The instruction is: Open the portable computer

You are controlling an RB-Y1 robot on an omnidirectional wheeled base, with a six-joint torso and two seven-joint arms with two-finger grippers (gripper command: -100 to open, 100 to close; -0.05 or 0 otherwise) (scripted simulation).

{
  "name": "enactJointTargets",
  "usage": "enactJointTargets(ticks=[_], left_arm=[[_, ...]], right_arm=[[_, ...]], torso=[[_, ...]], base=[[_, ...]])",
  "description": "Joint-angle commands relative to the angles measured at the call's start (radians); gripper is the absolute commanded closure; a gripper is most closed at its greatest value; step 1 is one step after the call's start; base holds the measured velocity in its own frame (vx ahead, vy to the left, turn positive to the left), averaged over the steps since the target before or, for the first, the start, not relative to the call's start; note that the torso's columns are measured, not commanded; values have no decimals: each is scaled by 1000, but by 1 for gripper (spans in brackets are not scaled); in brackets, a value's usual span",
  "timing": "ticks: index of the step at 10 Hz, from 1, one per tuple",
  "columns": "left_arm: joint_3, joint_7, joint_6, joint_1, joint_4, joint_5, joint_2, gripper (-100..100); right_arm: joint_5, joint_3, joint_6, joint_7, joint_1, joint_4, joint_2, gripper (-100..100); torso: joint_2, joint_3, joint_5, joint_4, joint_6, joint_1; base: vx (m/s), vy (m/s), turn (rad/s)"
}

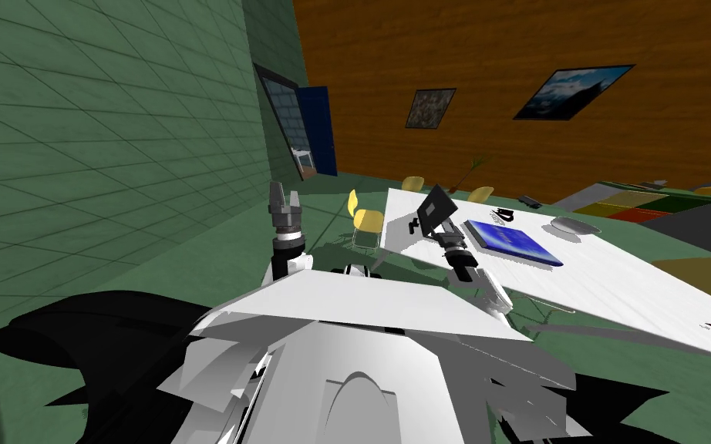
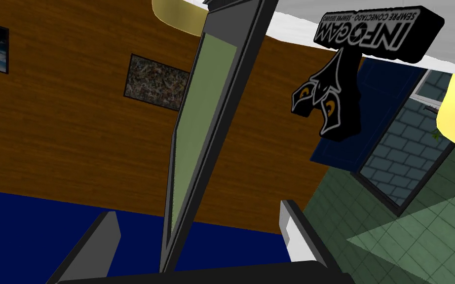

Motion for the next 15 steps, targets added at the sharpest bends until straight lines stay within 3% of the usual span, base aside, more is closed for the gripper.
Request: enactJointTargets(ticks=[1, 8, 9, 10, 11, 15], left_arm=[[0, 0, 0, 0, 0, 0, 0, 0], [0, 0, 0, 0, 0, 0, 0, 0], [0, 0, 0, 0, 0, 0, 0, 0], [0, 0, 0, 0, 0, 0, 0, 0], [0, 0, 0, -1, 0, 0, 0, 0], [0, 0, 0, 0, 0, 0, 0, 0]], right_arm=[[37, -23, 3, 38, -27, 59, -34, -100], [153, -75, 41, 148, -76, 167, -151, -100], [145, -70, 40, 137, -74, 161, -142, -100], [97, -121, 47, 91, -97, 210, -139, -100], [73, -146, 47, 73, -97, 210, -139, -100], [-44, -147, 47, -30, -97, 210, -139, -100]], torso=[[1, 1, -1, 0, 0, -4], [0, 0, 0, 0, 0, -1], [0, 0, 0, 0, 0, 0], [0, 0, -1, 0, 0, -2], [6, 3, -2, 1, -1, -7], [-7, -4, 1, -2, 0, 3]], base=[[11, 58, 28], [27, 89, 30], [6, 36, 3], [-123, -72, 332], [-174, -91, 411], [-27, -35, 66]])
